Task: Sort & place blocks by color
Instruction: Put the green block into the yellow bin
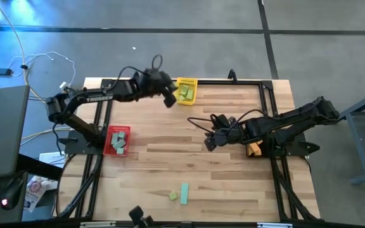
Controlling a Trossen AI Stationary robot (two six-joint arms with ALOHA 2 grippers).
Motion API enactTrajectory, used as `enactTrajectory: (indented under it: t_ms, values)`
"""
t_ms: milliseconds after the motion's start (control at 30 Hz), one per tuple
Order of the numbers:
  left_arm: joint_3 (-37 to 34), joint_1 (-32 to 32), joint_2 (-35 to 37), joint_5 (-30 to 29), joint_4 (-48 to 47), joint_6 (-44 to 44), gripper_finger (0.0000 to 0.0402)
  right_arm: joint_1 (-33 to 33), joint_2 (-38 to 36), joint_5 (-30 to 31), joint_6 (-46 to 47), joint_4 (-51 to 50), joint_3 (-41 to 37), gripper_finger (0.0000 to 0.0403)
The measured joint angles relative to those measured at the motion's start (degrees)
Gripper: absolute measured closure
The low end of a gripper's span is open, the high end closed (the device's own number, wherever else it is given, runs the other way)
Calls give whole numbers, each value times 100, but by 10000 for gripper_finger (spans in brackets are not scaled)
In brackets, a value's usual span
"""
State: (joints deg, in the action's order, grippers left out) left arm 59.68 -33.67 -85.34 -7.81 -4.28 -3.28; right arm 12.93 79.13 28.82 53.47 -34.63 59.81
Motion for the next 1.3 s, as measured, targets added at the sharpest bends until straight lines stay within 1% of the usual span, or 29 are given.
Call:
enactTrajectory:
  t_ms: [67, 167, 267, 300, 400, 500, 667, 967, 1167, 1300]
  values:
    - [0, -209, 0, 278, 348, -54, 288, 0, 0, 0, 2, 1, 0, 206]
    - [0, -449, 0, 880, 805, -97, 288, 0, 0, 0, 2, 2, 0, 206]
    - [2, -570, -1, 1320, 924, -59, 288, 0, 0, 0, 19, 2, 0, 206]
    - [2, -584, -14, 1384, 912, -81, 288, 0, 0, 1, 20, 2, 0, 206]
    - [2, -569, -145, 1352, 884, -219, 288, 0, 0, 33, 20, 2, 0, 206]
    - [2, -545, -436, 1234, 900, -288, 287, 0, 0, 53, 20, 2, 0, 206]
    - [2, -544, -952, 1230, 1054, -294, 287, 0, 0, 68, 20, 2, 0, 206]
    - [2, -636, -1633, 1222, 1161, -292, 287, 0, 0, 70, 20, 2, 0, 206]
    - [2, -687, -1946, 1228, 1142, -284, 287, 0, 0, 74, 46, 4, 0, 206]
    - [2, -686, -2015, 1133, 1142, -141, 285, 0, 0, 60, 46, 15, 0, 206]
